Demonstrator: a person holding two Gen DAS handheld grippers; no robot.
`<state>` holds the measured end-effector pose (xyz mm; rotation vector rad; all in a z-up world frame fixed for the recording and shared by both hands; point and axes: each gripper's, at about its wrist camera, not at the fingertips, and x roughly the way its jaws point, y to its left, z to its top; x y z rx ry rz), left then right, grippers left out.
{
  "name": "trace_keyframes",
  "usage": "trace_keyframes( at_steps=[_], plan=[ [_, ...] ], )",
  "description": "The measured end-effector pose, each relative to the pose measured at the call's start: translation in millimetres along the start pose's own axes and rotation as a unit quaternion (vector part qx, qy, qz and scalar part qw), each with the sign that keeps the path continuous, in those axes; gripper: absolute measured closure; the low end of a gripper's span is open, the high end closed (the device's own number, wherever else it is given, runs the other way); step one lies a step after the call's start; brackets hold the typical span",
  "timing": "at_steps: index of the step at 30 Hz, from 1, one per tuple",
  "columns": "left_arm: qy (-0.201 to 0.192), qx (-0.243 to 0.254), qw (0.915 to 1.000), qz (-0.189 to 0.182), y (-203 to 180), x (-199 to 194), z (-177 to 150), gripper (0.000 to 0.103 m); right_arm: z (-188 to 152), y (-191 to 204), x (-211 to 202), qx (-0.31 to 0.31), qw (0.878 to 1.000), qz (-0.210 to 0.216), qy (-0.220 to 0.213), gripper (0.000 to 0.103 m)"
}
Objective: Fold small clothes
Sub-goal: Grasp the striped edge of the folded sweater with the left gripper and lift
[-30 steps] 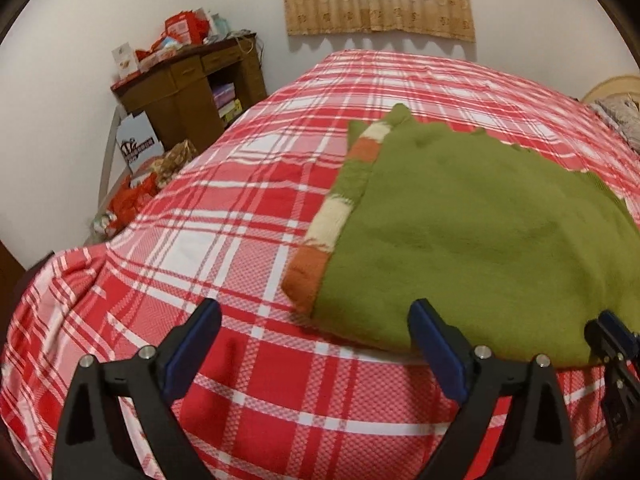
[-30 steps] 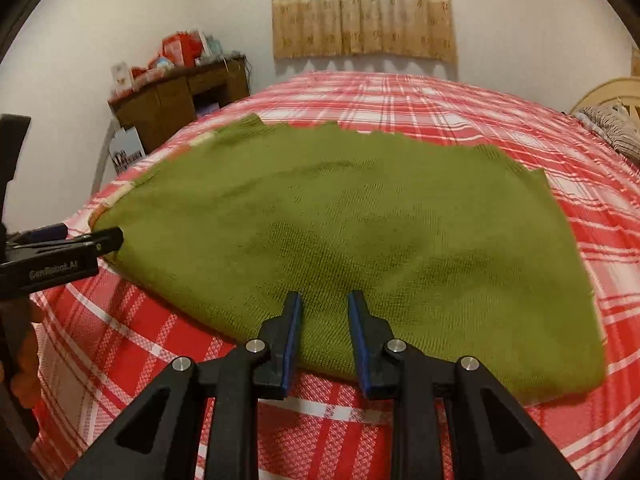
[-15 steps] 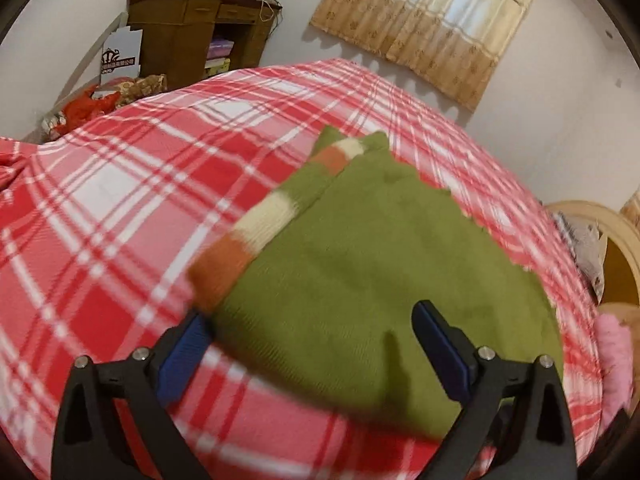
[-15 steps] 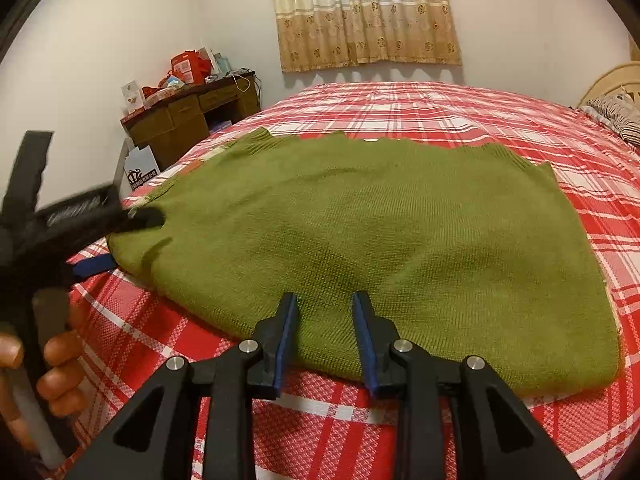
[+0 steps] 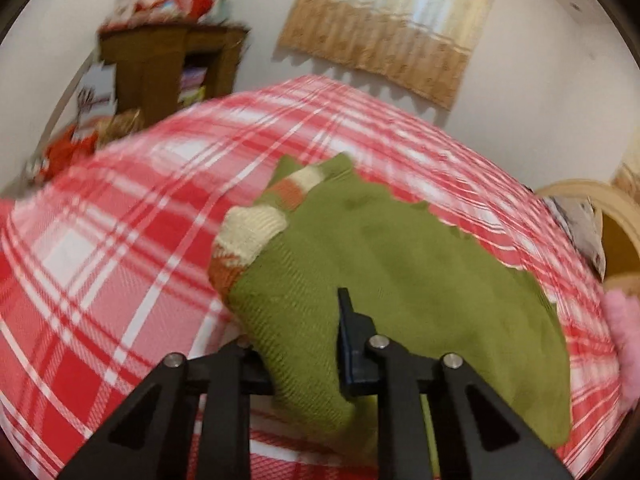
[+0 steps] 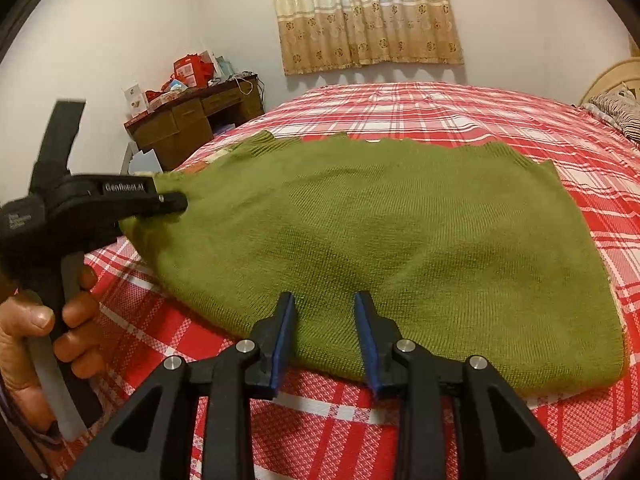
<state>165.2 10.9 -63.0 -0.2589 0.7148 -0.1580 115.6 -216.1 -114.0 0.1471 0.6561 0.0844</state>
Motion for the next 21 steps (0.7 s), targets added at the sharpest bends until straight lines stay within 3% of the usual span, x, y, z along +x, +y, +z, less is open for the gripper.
trace_keyframes(
  at_steps=[5,10,21],
  plan=[
    [-0.03,0.081,0.9961,-0.019,-39.8,-11.8,0.3,0.085,-0.9,-2.6,-0.5,0.007,1.0,0.008,-0.001,0.07],
    [-0.036,0.174,0.9827,-0.054,-74.0,-17.4,-17.8,0.086,-0.2,-7.1,-0.8,0.013,1.0,0.016,-0.002,0.07],
    [0.002,0.197,0.9796,-0.04,-85.8,1.0,-34.9,0.086,0.1,-7.4,0.1,0.013,1.0,0.017,-0.001,0.07]
  ],
)
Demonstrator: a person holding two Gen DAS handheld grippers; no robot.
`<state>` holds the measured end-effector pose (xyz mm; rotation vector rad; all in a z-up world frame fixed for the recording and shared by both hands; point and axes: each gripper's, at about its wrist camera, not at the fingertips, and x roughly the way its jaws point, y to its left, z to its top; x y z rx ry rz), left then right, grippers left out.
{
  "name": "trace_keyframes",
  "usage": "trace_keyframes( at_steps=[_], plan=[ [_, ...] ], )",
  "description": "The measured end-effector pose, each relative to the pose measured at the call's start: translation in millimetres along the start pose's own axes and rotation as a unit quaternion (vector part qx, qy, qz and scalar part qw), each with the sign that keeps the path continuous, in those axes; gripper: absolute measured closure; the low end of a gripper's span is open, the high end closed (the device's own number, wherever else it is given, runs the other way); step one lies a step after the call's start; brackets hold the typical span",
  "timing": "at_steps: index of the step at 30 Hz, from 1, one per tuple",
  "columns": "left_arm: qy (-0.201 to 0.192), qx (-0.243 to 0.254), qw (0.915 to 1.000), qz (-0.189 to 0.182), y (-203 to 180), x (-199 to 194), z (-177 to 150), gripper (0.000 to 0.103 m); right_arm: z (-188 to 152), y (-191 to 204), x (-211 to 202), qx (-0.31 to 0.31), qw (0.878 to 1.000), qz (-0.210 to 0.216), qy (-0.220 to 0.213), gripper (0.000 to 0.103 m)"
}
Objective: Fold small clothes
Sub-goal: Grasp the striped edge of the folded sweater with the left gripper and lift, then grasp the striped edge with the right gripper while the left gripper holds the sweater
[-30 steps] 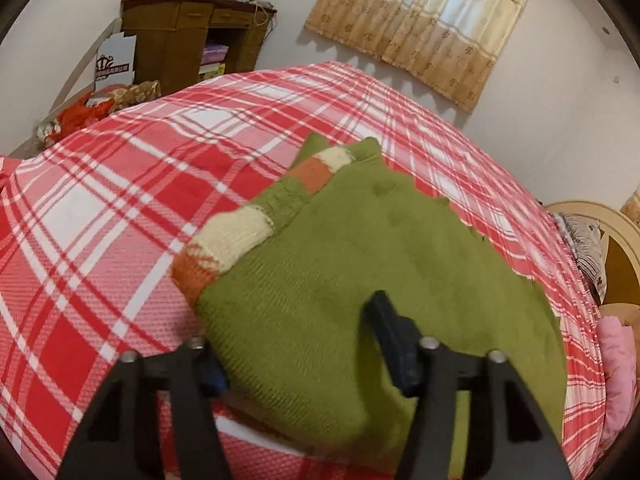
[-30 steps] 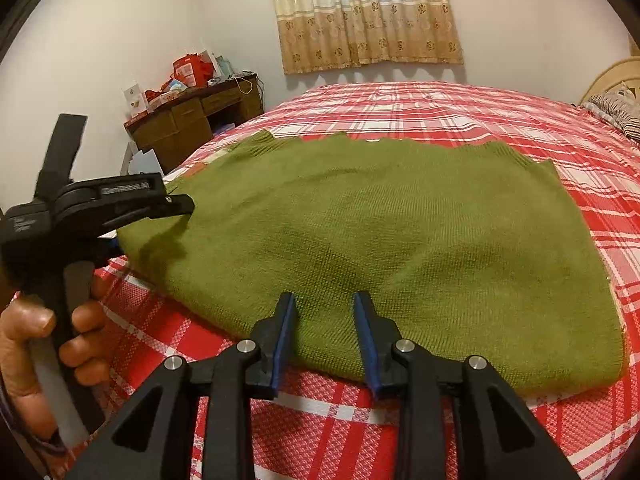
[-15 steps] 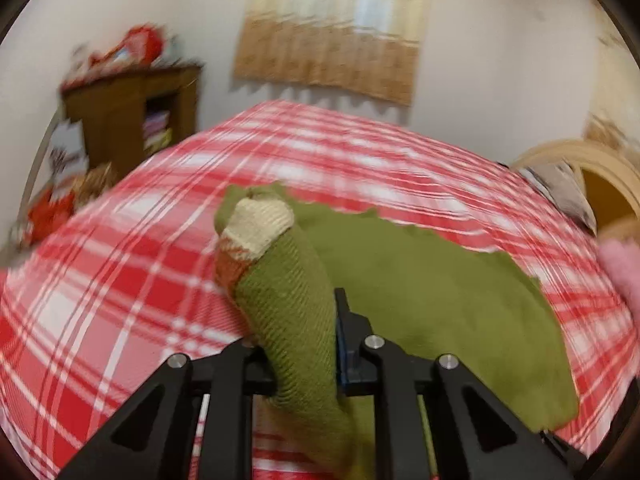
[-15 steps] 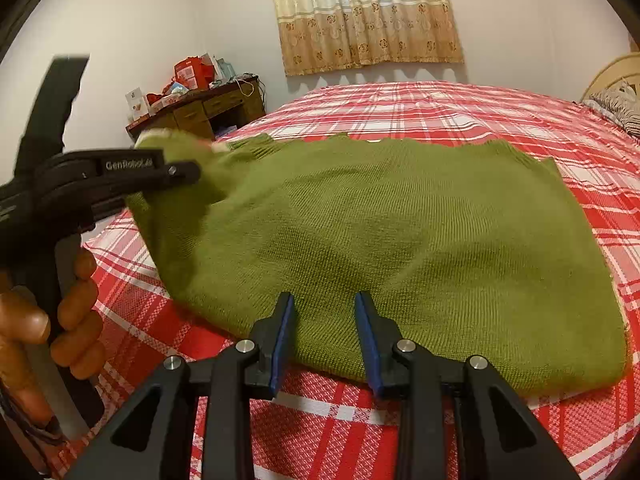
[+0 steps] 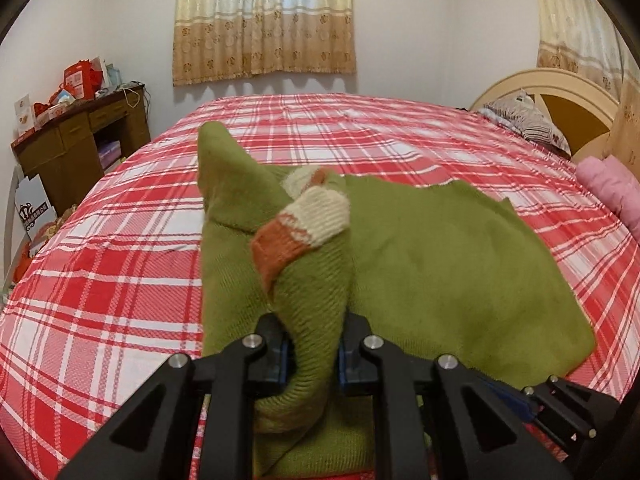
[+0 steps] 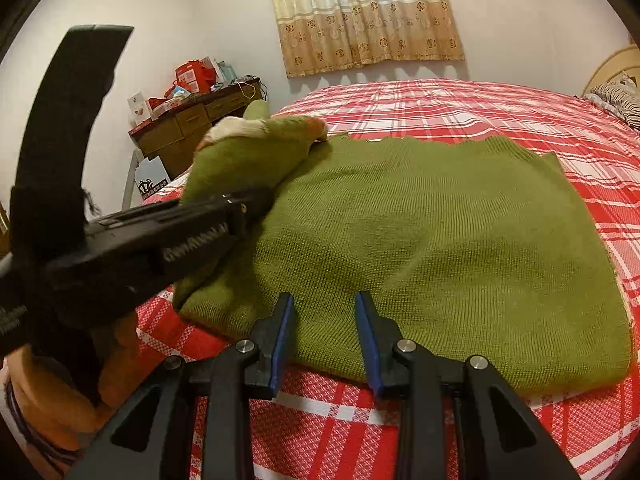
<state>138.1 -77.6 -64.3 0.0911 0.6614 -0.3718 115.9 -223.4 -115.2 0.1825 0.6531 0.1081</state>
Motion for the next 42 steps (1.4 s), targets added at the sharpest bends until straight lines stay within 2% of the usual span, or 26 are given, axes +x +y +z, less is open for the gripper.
trace_keyframes(
  at_steps=[6,10,13,16,17,21,22,23,25,29,32,34,36,39,42],
  plan=[
    [0.006,-0.004,1.0,-0.005,-0.3,1.8,0.1,0.086,0.2,0.3,0.3,0.0,1.0,0.001,0.0,0.069],
    [0.009,-0.004,0.9999,-0.008,0.5,1.9,0.4,0.086,0.6,1.5,1.9,-0.008,1.0,0.001,0.003,0.064],
    [0.003,-0.039,0.999,-0.023,14.5,-6.9,-0.4,0.086,1.2,2.5,3.4,-0.01,1.0,0.0,0.005,0.063],
    [-0.008,-0.119,0.9923,-0.033,49.2,-18.1,-6.6,0.086,1.8,-0.2,3.9,-0.008,1.0,0.004,0.006,0.063],
    [-0.008,-0.153,0.988,-0.022,66.3,-20.8,-11.7,0.086,1.8,-0.2,4.0,-0.008,1.0,0.004,0.006,0.063],
    [0.016,-0.223,0.9744,0.021,110.4,-16.0,-32.3,0.084,1.6,2.4,3.7,-0.016,1.0,-0.003,0.008,0.062],
    [0.019,-0.233,0.9721,0.022,116.0,-14.7,-37.1,0.079,1.6,3.1,3.8,-0.018,1.0,-0.004,0.008,0.062],
    [0.01,-0.252,0.9676,-0.004,124.3,-16.8,-43.9,0.078,1.7,3.5,4.1,-0.019,1.0,-0.006,0.009,0.061],
    [0.004,-0.266,0.9637,-0.019,127.5,-20.5,-48.7,0.077,3.6,3.2,5.5,-0.021,1.0,-0.006,0.012,0.061],
    [-0.001,-0.273,0.962,-0.017,126.3,-20.8,-51.1,0.07,19.0,6.7,7.6,-0.019,0.999,-0.005,0.04,0.061],
    [-0.008,-0.286,0.9578,-0.029,132.5,-20.3,-54.0,0.069,52.2,20.5,3.8,-0.034,0.999,0.015,0.014,0.064],
    [-0.011,-0.293,0.9555,-0.035,136.6,-20.4,-55.1,0.069,74.8,34.2,15.9,-0.052,0.998,0.011,0.018,0.064],
    [-0.015,-0.297,0.954,-0.041,137.8,-20.9,-56.6,0.069,100.4,40.8,44.1,-0.04,0.998,0.025,0.039,0.064],
    [-0.021,-0.301,0.952,-0.05,140.7,-21.4,-58.4,0.068,118.1,43.8,84.5,-0.011,0.997,0.046,0.065,0.064],
    [-0.025,-0.306,0.9498,-0.058,144.4,-21.2,-60.2,0.068,126.6,46.9,128.4,0.014,0.994,0.03,0.103,0.064]
  ],
)
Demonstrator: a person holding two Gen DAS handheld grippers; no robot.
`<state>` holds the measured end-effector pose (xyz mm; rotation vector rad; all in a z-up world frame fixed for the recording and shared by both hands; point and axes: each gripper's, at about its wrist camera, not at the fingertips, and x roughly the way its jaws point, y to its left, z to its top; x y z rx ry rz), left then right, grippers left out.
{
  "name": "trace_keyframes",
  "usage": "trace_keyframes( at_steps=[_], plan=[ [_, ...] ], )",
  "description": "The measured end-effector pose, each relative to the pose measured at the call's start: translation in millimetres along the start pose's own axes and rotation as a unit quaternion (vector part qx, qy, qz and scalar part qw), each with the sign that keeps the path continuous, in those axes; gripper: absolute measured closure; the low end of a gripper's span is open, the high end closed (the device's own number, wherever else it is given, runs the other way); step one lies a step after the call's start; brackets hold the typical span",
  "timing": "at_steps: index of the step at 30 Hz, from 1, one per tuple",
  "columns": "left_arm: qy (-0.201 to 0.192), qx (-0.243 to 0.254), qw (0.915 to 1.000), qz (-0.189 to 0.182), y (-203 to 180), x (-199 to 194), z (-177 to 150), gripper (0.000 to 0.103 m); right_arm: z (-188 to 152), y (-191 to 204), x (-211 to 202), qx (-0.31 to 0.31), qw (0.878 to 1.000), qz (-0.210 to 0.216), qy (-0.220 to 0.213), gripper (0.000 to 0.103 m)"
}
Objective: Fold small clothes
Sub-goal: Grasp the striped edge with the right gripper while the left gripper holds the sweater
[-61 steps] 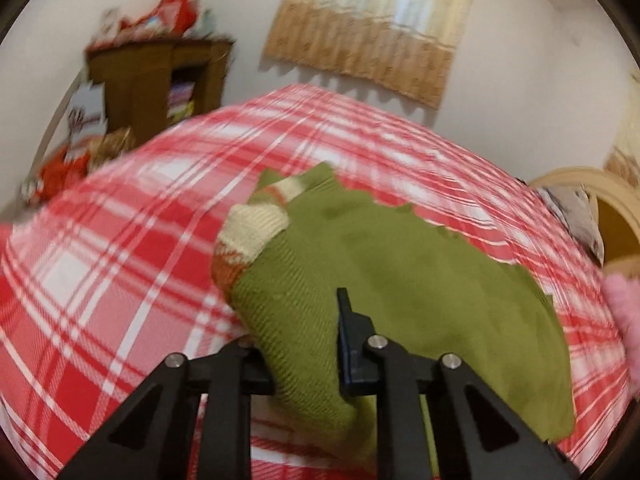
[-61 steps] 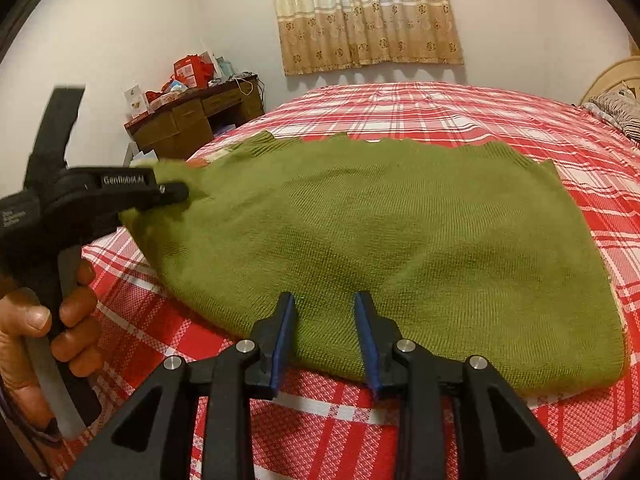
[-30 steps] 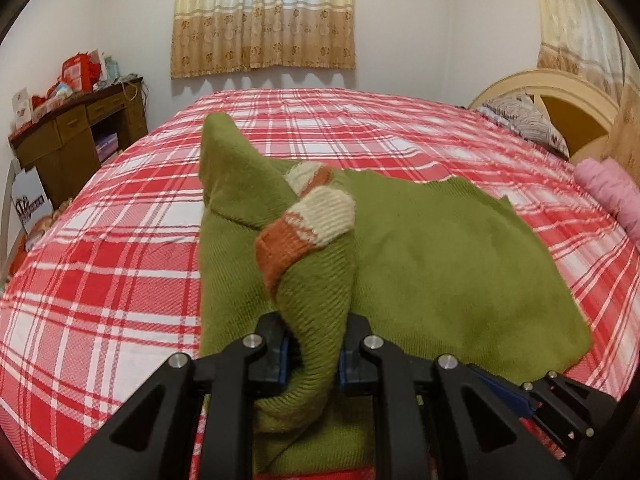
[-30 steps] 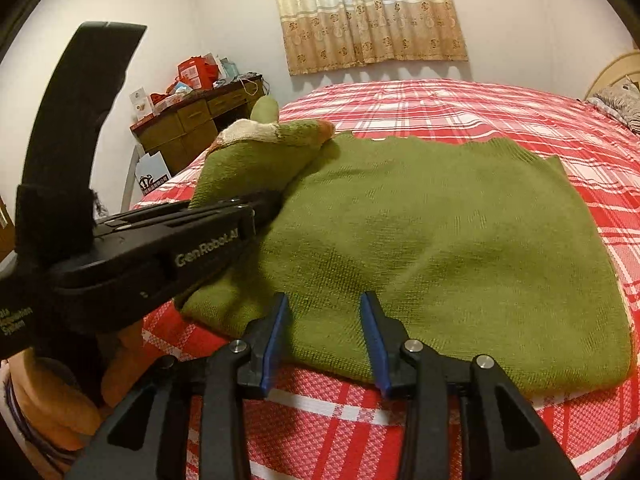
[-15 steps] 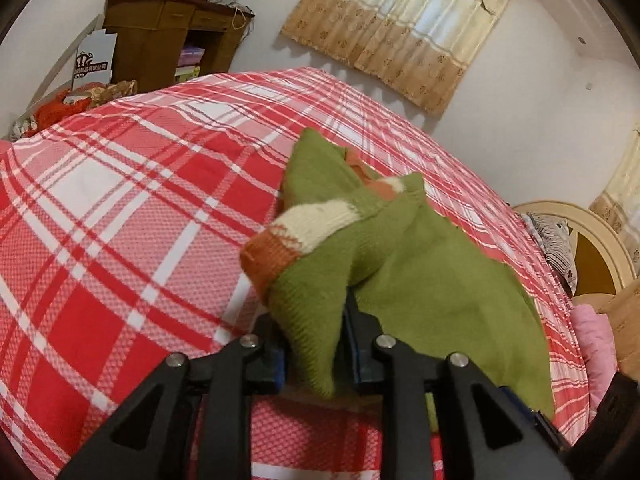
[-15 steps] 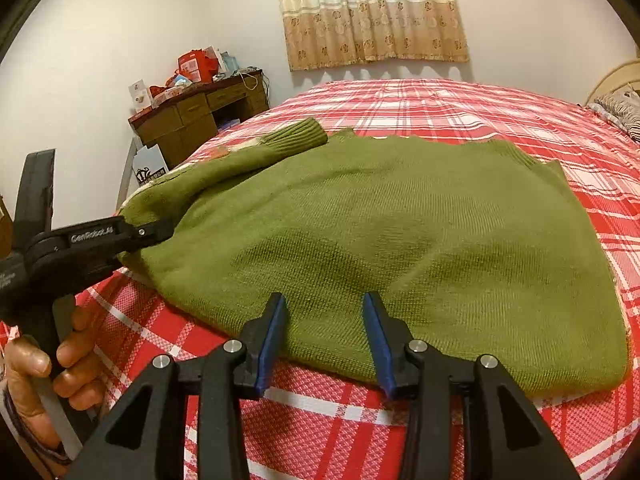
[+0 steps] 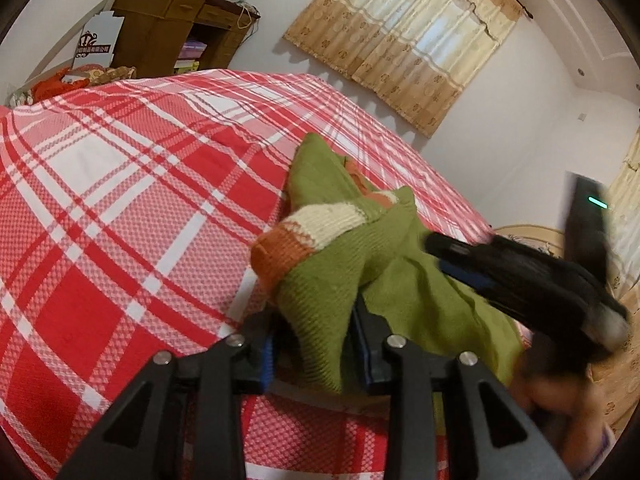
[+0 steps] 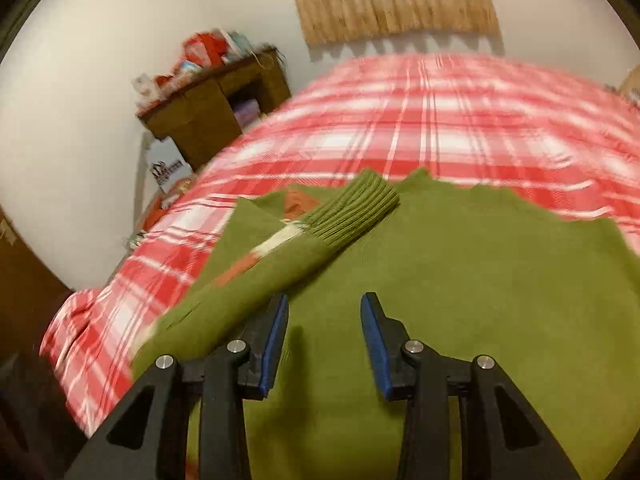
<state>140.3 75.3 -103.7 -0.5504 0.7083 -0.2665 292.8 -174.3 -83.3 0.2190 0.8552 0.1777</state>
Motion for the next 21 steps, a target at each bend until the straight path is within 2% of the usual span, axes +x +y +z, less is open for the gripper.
trace_keyframes(
  at_steps=[2,3,5,7,9,10,13,14,19,21],
  plan=[
    [-0.002,0.004,1.0,0.002,-1.0,-0.4,-0.9,0.068,13.7,1.1,26.0,0.022,0.999,-0.004,0.024,0.064],
    [-0.004,0.006,1.0,0.002,-1.6,-0.5,-1.2,0.068,20.3,4.8,35.2,0.028,0.999,0.01,0.028,0.064],
    [-0.006,0.009,0.9999,0.0,-2.6,-0.6,-2.3,0.066,36.9,18.4,53.8,0.03,0.996,0.075,0.043,0.064],
    [-0.008,0.01,0.9999,-0.002,-2.3,-1.3,-2.9,0.066,46.8,30.6,67.2,0.037,0.985,0.156,0.067,0.064],
    [-0.009,0.007,0.9999,-0.009,-0.3,-2.3,-2.7,0.066,51.6,33.1,63.2,0.05,0.976,0.205,0.049,0.064],
    [-0.01,0.005,0.9999,-0.012,0.5,-2.6,-3.0,0.066,51.1,30.9,57.2,0.057,0.974,0.215,0.036,0.064],
    [-0.011,0.004,0.9998,-0.016,1.6,-3.2,-3.5,0.065,42.3,27.5,41.4,0.044,0.984,0.169,0.031,0.064],
    [-0.012,0.005,0.9998,-0.018,1.4,-3.5,-3.4,0.064,37.1,29.4,34.5,0.031,0.985,0.169,0.032,0.064],
    [-0.014,0.003,0.9996,-0.024,3.5,-4.6,-3.9,0.063,18.7,62.3,14.4,-0.037,0.979,0.186,0.077,0.063],
    [-0.014,0.001,0.9995,-0.028,5.1,-6.1,-5.1,0.063,11.6,83.5,18.3,-0.083,0.975,0.172,0.11,0.063]
  ],
)
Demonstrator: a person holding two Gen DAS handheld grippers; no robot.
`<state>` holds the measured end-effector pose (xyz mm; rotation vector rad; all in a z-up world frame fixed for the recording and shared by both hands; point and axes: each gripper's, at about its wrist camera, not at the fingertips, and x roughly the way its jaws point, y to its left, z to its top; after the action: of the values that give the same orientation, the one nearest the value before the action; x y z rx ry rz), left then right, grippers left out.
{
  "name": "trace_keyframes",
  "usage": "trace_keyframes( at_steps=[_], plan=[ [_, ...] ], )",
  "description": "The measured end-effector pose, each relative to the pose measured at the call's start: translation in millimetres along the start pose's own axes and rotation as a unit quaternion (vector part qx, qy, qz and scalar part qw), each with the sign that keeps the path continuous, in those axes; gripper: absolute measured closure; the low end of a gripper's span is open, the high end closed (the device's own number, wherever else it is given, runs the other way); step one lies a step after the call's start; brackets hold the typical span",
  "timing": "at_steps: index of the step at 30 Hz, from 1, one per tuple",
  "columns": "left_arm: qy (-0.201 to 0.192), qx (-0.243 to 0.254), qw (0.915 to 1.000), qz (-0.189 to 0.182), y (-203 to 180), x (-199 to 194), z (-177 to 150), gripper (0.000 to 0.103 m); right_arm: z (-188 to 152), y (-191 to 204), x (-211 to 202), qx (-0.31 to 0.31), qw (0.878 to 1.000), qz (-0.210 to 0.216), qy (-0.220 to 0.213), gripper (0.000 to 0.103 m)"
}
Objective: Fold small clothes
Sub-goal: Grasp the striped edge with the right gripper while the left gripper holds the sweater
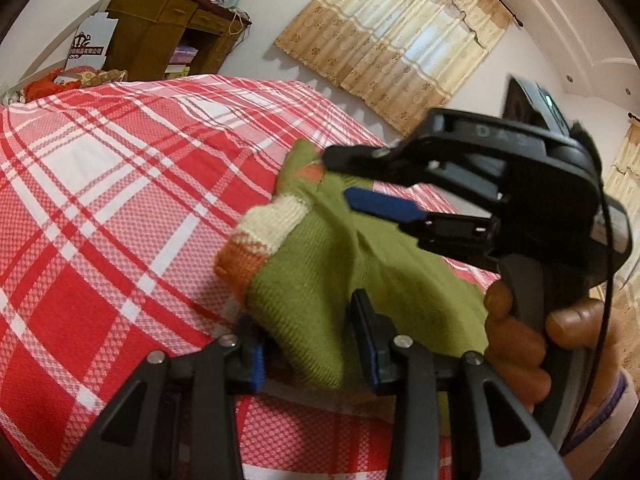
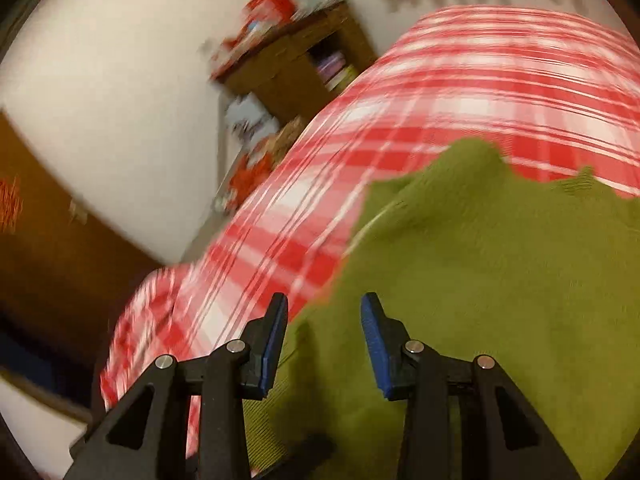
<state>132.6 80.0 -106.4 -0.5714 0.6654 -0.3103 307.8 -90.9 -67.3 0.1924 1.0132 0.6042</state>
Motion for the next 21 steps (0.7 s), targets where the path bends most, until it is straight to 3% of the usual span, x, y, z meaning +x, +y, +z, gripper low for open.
trace_keyframes(
  at_steps=[2,5,15,17,19,21],
  plan=[
    [0.0,-0.002,1.0,-0.003,1.0,-0.7,0.3,0.063,2.2,8.3,15.1,-0.031,0.999,-0.025,0.025,0.055],
    [-0.003,-0.009,0.9998,-0.015,5.6,-2.0,0.4,0.063,7.9,10.2,29.3,-0.057,0.997,-0.054,0.028,0.047],
    [0.001,-0.005,0.9999,-0.01,4.1,-0.1,1.7,0.067,13.8,28.3,56.8,-0.171,0.974,-0.135,0.063,0.048],
    [0.004,-0.005,1.0,-0.007,2.2,0.6,2.8,0.07,12.5,30.5,55.8,-0.184,0.965,-0.172,0.066,0.069],
    [0.009,-0.005,0.9998,-0.017,1.6,0.1,3.9,0.08,14.6,25.6,48.2,-0.165,0.97,-0.169,0.062,0.082],
    [0.011,0.003,0.9996,-0.025,-2.9,0.3,5.9,0.082,14.5,15.1,32.0,-0.133,0.979,-0.149,0.046,0.089]
  ],
)
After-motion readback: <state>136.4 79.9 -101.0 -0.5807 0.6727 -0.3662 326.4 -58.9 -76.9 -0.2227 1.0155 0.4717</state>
